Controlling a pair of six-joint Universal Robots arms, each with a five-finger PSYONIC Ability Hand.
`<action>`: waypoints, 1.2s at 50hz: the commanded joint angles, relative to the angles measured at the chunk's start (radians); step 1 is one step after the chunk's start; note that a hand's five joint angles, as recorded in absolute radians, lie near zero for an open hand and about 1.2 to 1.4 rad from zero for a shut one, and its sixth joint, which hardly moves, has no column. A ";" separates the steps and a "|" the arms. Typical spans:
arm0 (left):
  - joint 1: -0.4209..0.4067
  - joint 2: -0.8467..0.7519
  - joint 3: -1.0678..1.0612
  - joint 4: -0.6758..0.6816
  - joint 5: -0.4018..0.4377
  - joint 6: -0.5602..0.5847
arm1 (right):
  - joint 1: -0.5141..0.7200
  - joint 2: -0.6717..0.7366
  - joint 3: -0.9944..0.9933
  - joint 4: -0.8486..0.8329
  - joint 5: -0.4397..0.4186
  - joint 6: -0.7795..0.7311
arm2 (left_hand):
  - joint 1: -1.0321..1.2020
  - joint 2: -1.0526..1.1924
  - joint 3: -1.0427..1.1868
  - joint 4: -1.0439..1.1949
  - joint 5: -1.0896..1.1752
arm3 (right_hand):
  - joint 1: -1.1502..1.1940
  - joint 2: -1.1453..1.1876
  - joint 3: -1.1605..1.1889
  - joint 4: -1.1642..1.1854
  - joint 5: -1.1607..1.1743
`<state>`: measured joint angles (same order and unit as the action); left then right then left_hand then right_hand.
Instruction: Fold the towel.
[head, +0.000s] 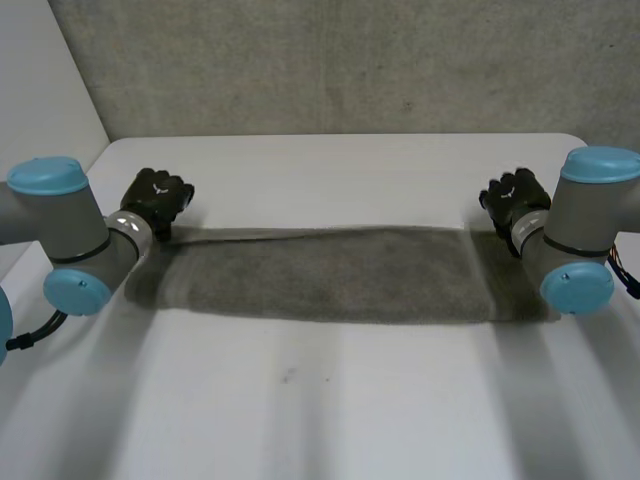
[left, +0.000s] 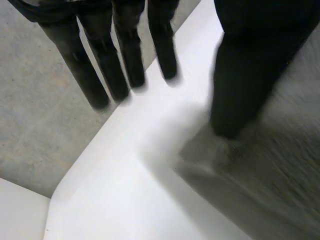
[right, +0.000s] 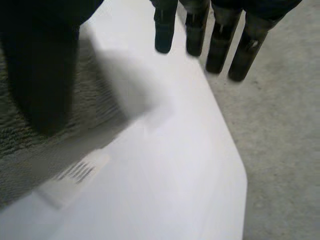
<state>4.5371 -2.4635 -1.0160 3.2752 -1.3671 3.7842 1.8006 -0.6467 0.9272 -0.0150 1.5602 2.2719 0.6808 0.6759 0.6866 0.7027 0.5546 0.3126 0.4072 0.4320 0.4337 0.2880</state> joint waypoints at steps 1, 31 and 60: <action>-0.010 0.054 -0.004 0.007 -0.026 -0.018 | 0.008 -0.080 0.012 -0.082 0.040 0.031 | -0.423 -0.418 -0.429 -0.445 -0.472 | -0.138 -0.233 -0.257 -0.259 -0.288; 0.010 0.466 -0.510 0.070 0.062 -0.259 | -0.155 -0.587 0.768 0.010 -0.178 0.242 | -0.388 -0.383 -0.394 -0.410 -0.436 | -0.119 -0.214 -0.238 -0.240 -0.269; 0.013 0.492 -0.636 0.107 0.063 -0.259 | -0.254 -0.439 0.822 -0.281 -0.244 0.213 | -0.412 -0.407 -0.417 -0.433 -0.460 | 1.084 0.989 0.964 0.963 0.934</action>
<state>4.5500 -1.9743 -1.6435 3.3697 -1.3045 3.5251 1.5677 -1.0913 1.7690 -0.2815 1.3015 2.4997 0.2442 0.2452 0.2453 0.2463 0.0699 0.9378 1.1214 1.1115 1.1053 0.8876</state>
